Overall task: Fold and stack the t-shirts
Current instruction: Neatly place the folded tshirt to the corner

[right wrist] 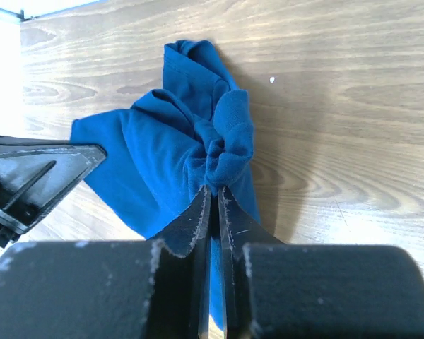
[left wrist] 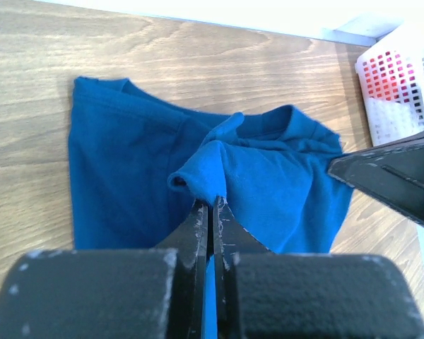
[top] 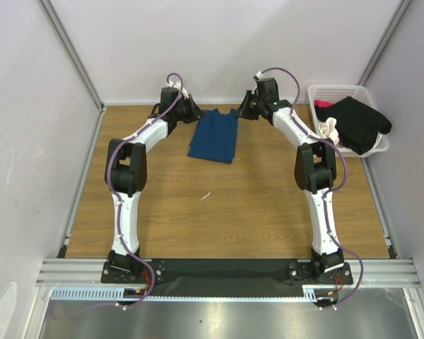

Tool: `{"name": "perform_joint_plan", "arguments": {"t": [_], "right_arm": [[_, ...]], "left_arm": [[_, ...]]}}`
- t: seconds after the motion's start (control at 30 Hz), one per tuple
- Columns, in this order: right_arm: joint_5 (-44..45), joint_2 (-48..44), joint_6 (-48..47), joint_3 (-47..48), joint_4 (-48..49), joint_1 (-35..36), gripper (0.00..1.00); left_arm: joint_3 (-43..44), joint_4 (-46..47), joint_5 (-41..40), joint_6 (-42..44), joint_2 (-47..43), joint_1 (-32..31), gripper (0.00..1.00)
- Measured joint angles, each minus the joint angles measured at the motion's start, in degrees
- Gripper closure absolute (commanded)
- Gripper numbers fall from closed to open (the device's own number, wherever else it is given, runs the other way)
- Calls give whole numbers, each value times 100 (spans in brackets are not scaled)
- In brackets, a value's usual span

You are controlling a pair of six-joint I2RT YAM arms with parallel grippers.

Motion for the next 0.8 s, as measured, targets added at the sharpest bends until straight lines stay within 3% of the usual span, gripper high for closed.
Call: {"name": "perform_joint_plan", "arguments": {"t": [0.3,0.4,0.43,0.5,0.63,0.8], "right_arm": [[-9,98,-11,518,37,-76,88],[-61,256,39,756,118,-160,74],[-105,350,50,857,153,-195,58],[-197,584,114,1058,205,-278,40],[-334,949,184,1224,144,-415,34],[-413,999,170,1054,68,-531,34]], "left_arm": [[120,24,-146,-199,0,44,100],[164,85,-227,-282,2,74,100],[177,122,-249,-330,9,85,100],[247,210,-273,-407,72,109,100],[625,424,-323,-632,485,133,100],[1342,570,-435,-885,1307,142,100]]}}
